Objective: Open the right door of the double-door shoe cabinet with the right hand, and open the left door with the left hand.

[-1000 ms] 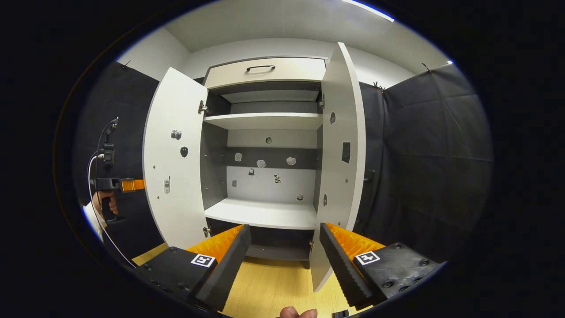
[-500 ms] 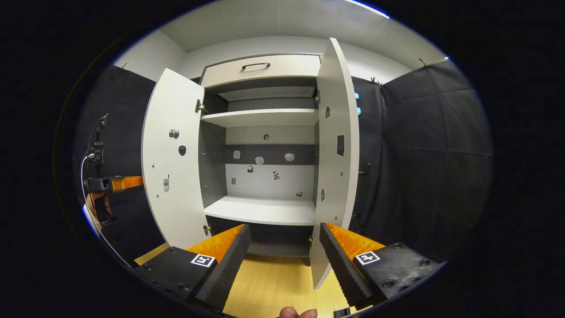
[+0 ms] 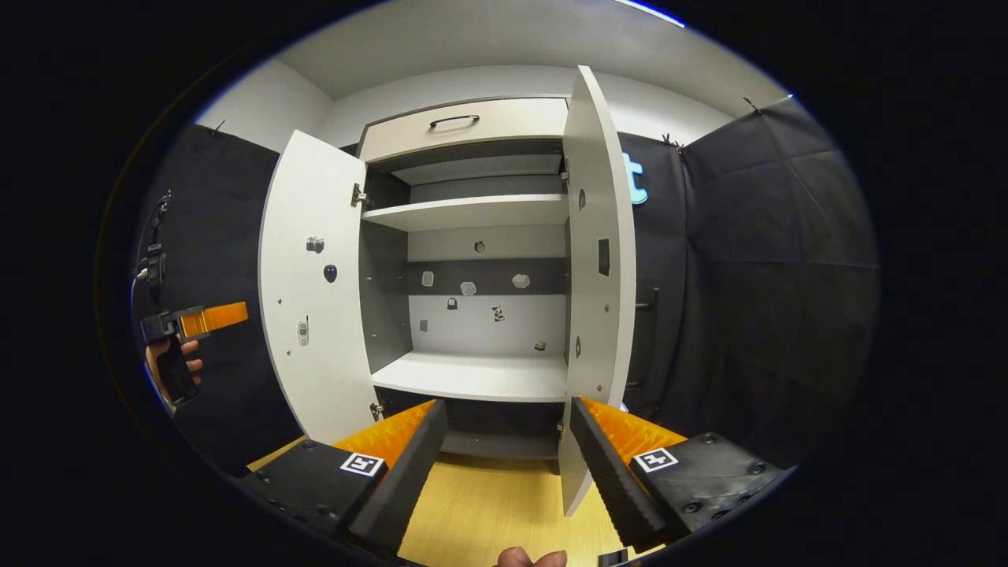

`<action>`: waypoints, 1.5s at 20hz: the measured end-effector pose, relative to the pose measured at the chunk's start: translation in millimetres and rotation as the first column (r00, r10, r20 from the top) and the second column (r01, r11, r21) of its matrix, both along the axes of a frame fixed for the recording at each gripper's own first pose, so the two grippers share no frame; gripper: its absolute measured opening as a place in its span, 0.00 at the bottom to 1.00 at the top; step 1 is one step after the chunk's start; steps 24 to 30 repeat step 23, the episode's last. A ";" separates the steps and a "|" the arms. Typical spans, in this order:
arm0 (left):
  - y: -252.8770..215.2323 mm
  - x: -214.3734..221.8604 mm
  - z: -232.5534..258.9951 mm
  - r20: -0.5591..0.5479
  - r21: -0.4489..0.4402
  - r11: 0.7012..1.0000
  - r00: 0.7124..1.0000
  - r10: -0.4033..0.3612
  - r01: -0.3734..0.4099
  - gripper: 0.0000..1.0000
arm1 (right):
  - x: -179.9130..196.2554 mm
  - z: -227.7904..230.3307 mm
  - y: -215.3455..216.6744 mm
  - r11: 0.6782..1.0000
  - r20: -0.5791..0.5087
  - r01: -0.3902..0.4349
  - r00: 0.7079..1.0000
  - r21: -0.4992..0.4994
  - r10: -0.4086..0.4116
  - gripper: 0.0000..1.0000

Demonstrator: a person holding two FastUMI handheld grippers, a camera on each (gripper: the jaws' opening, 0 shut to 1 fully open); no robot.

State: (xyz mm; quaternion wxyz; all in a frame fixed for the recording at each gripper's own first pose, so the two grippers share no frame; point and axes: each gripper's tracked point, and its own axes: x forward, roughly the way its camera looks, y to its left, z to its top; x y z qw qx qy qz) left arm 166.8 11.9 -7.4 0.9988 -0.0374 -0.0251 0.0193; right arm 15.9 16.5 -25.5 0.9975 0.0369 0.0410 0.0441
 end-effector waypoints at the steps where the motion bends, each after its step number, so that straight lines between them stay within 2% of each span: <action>1: 0.2 -1.6 -1.4 -0.011 0.007 1.000 1.000 0.011 -0.011 0.96 | -0.1 0.8 -0.8 1.000 0.004 -0.003 1.000 -0.002 0.003 0.99; 6: -1.4 -7.6 -2.0 -0.025 0.060 0.996 0.998 0.061 -0.059 0.97 | 13.0 10.8 -4.4 1.000 0.017 -0.010 1.000 0.009 0.010 0.99; 14: -14.8 -14.2 -12.8 -0.091 0.044 0.994 0.991 0.103 -0.099 0.97 | 25.2 17.4 -4.6 0.999 0.031 0.016 0.999 0.041 -0.018 0.99; 23: -41.4 -12.1 -17.4 -0.107 0.017 0.999 0.994 0.031 -0.030 0.97 | 24.7 21.0 -7.9 0.998 0.043 0.061 0.997 0.032 -0.062 0.98; 30: -41.4 -12.1 -17.4 -0.107 0.017 0.999 0.994 0.031 -0.030 0.97 | 24.7 21.0 -7.9 0.998 0.043 0.061 0.997 0.032 -0.062 0.98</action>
